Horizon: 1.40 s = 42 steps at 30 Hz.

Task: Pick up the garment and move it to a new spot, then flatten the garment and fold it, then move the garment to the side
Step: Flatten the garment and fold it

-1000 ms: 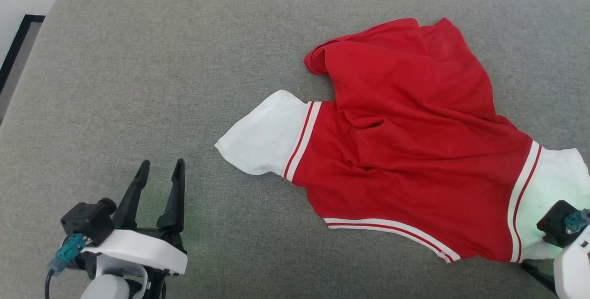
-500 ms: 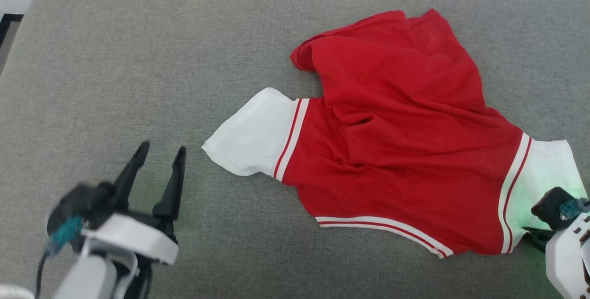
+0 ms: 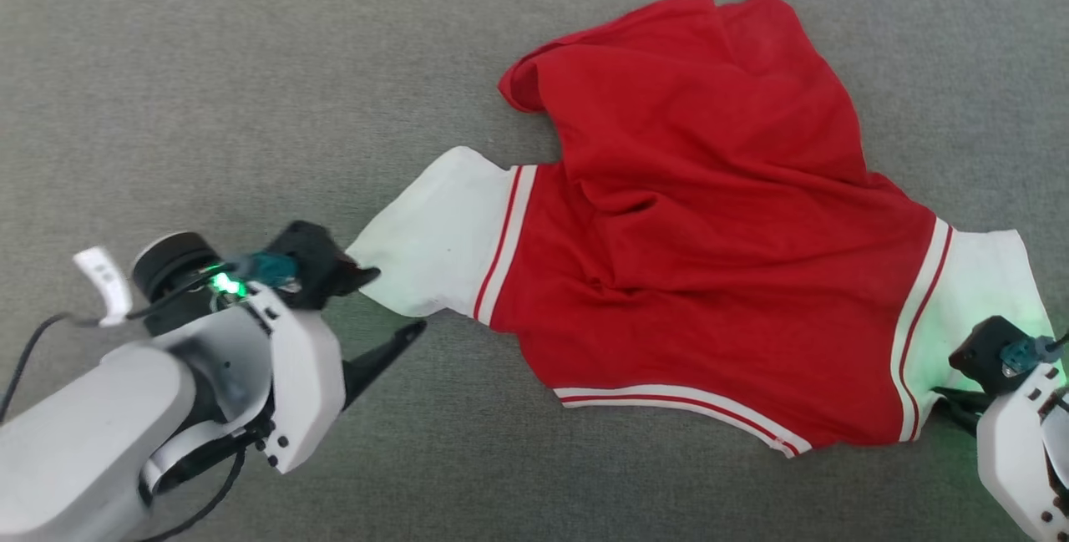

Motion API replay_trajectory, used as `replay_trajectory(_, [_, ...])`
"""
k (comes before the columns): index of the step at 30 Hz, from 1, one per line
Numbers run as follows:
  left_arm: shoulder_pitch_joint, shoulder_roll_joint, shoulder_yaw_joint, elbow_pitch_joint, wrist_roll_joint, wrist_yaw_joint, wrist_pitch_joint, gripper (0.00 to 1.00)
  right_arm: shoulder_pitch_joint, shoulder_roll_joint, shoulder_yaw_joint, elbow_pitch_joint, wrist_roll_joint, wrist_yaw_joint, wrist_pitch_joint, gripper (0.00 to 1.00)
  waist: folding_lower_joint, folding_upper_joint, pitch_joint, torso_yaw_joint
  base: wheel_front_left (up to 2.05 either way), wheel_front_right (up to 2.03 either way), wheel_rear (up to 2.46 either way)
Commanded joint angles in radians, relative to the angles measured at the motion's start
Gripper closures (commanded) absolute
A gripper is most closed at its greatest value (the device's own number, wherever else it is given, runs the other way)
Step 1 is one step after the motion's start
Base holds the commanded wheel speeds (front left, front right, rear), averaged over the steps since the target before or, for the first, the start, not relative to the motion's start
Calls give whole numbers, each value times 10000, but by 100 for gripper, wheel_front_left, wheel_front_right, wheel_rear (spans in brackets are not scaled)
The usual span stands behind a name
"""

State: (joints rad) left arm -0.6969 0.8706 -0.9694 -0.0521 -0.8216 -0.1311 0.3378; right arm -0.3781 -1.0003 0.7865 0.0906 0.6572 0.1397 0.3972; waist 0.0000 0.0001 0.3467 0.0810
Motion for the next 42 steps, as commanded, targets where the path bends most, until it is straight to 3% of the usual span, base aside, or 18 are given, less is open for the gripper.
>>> replay_trajectory(1, [-252,31,-177,13,-120,16,57,0,-27,376,168,299,-100,-161,157,100,0,-1,81,-71,0,0,0])
replay_trajectory(8, [-1789,-124,-2322,1053,-853,15,-22,0,-377,471,281,377,-45,-174,140,100,0,-1,446,-278,0,0,0])
replay_trajectory(16, [-2453,-739,-3086,2397,-962,16,-754,0,-642,548,371,465,-56,-209,80,100,0,-1,740,-392,0,0,0])
replay_trajectory(17, [-2444,-794,-3119,2481,-967,16,-769,12,-693,568,385,465,-59,-209,78,100,0,-1,750,-410,0,0,0])
replay_trajectory(18, [-2409,-843,-3146,2543,-1020,16,-723,41,-724,588,400,470,-57,-209,73,100,0,-1,746,-429,0,0,0])
replay_trajectory(19, [-2371,-870,-3159,2573,-1017,16,-683,55,-745,613,397,483,-55,-209,39,100,0,-1,733,-447,0,0,0])
replay_trajectory(20, [-2254,-896,-3168,2577,-1040,14,-674,82,-765,640,394,498,-41,-209,7,100,0,-1,706,-468,0,0,0])
replay_trajectory(21, [-2136,-900,-3172,2598,-1106,12,-676,100,-778,669,383,514,-24,-208,-26,100,0,-1,666,-497,0,0,0])
replay_trajectory(30, [-1915,-458,-3112,2603,-2452,14,-2095,100,-298,827,-853,399,403,-124,-1436,100,0,-1,-20,-691,0,0,0])
replay_trajectory(37, [-1635,-194,-2594,2078,-4675,13,-3863,100,379,1087,-2753,-209,929,-110,-2334,100,0,-1,-480,-756,0,0,0])
replay_trajectory(42, [-1957,-143,-1791,1687,-6238,13,-4791,100,165,1687,-4322,-540,1851,-96,-2688,100,0,-1,-536,-719,0,0,0])
